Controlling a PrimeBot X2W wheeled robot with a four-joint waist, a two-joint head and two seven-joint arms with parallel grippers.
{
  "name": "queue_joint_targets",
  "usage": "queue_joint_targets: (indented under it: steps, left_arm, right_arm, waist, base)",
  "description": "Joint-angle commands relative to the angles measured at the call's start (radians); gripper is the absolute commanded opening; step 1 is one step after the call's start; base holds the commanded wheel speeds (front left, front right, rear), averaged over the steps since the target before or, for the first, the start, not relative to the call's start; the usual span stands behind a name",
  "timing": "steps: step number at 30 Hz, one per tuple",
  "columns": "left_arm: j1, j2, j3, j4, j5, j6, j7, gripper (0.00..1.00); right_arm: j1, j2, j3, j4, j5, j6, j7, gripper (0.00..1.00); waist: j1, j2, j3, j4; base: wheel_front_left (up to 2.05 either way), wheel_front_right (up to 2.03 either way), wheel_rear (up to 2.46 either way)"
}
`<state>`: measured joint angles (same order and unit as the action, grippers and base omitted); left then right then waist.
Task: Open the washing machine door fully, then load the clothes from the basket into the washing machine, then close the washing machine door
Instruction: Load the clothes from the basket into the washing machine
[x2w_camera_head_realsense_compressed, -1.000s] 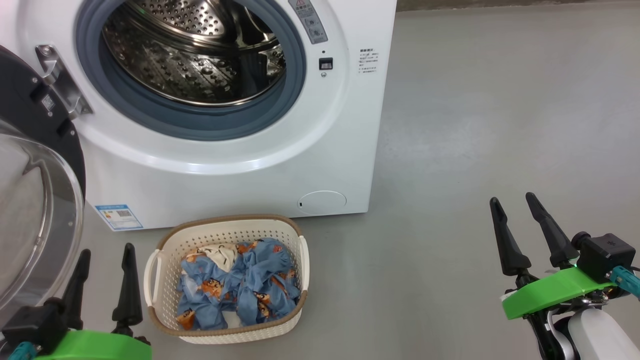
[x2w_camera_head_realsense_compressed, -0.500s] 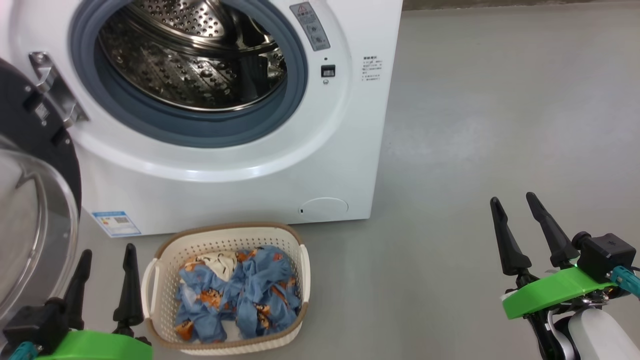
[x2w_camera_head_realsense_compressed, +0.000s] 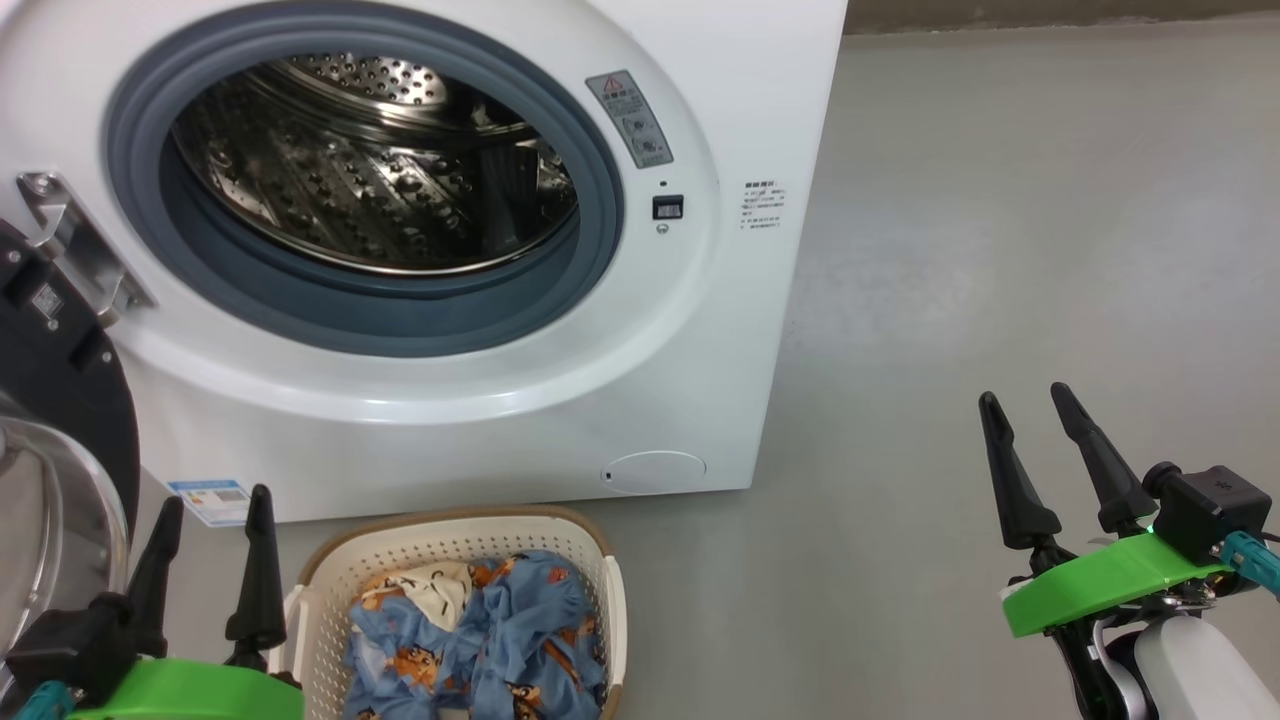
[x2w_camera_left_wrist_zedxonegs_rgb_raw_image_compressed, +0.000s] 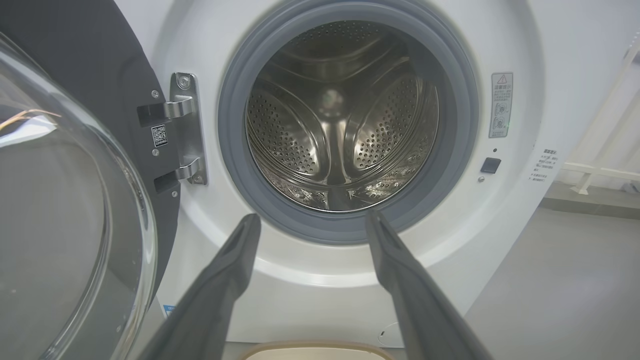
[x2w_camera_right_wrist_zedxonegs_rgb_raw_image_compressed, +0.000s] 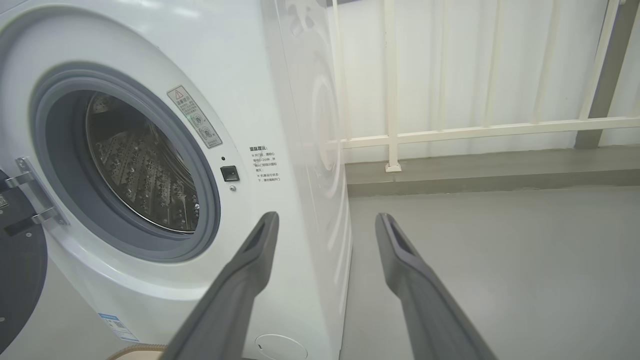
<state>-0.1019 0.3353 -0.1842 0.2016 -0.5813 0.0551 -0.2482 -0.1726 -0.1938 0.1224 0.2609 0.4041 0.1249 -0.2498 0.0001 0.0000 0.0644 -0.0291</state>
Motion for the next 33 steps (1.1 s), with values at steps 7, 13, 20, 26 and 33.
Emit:
queue_joint_targets:
  steps: [7,13,20,26,33]
  left_arm:
    - [-0.043,0.034,0.035,-0.012,-0.006,0.007,-0.013,1.00]
    - [-0.043,0.035,0.034,-0.011,-0.006,0.008,-0.013,1.00]
    - [-0.044,0.035,0.032,-0.007,-0.006,0.011,-0.013,1.00]
    - [-0.042,0.036,0.031,-0.008,-0.005,0.013,-0.013,1.00]
    - [-0.041,0.038,0.032,-0.013,-0.006,0.014,-0.013,1.00]
  right_arm:
    - [-0.017,-0.008,0.015,-0.025,-0.008,0.006,-0.012,1.00]
    - [-0.018,-0.009,0.016,-0.023,-0.008,0.006,-0.012,1.00]
    - [-0.020,-0.009,0.018,-0.021,-0.008,0.006,-0.012,1.00]
    - [-0.019,-0.009,0.019,-0.020,-0.007,0.006,-0.012,1.00]
    - [-0.019,-0.010,0.019,-0.022,-0.007,0.006,-0.012,1.00]
  waist:
    - [-0.0001,0.0000,-0.004,0.005]
    - [-0.0001,0.0000,-0.004,0.008]
    - [-0.0001,0.0000,-0.007,0.008]
    - [-0.0001,0.0000,-0.009,0.005]
    - [-0.0001,0.0000,-0.004,0.002]
  base:
    - [0.11,-0.11,0.00]
    - [0.00,0.00,0.00]
    - [0.00,0.00,0.00]
    - [0.00,0.00,0.00]
    - [0.00,0.00,0.00]
